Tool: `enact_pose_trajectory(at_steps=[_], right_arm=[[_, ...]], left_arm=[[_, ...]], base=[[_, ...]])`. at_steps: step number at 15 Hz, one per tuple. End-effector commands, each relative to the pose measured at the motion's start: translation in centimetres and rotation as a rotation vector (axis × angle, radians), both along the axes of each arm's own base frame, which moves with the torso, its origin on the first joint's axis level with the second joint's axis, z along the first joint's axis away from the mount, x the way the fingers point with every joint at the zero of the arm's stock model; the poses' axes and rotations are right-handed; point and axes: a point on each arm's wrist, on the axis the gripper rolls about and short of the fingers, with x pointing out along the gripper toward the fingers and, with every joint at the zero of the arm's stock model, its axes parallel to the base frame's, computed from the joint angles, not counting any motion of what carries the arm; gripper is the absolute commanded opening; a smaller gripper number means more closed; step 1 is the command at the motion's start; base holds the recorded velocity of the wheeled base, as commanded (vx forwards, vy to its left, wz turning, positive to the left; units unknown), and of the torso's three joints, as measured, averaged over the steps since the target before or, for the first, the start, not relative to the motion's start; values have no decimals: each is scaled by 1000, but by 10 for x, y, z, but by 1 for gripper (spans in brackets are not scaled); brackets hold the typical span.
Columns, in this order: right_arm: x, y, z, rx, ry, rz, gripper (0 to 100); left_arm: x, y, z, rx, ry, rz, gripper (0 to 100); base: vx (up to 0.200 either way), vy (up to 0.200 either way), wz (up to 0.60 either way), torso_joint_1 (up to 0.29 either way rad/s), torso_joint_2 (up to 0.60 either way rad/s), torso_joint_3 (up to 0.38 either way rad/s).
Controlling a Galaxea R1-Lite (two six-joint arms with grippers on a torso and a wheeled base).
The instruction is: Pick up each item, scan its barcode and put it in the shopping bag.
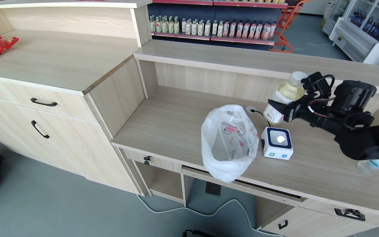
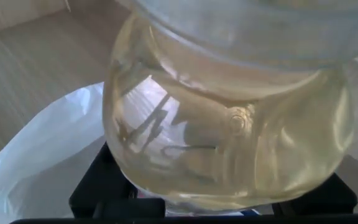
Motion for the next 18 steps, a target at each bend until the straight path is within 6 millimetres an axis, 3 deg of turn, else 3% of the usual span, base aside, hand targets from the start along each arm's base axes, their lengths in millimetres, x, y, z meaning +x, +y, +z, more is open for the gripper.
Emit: enact_pose_trajectory(at_steps=[1,8,18], right_arm=[[30,35,-66,57,98,85,0],[52,67,-113,48,160,150,0],[64,72,-142,13,177,157,0]], left_arm=[[0,0,0,0,0,0,100],[0,0,0,0,-2,0,100],[0,0,0,0,0,0,100]], base=[[0,0,0,0,0,0],[0,0,0,0,0,0],[0,0,0,0,0,0]])
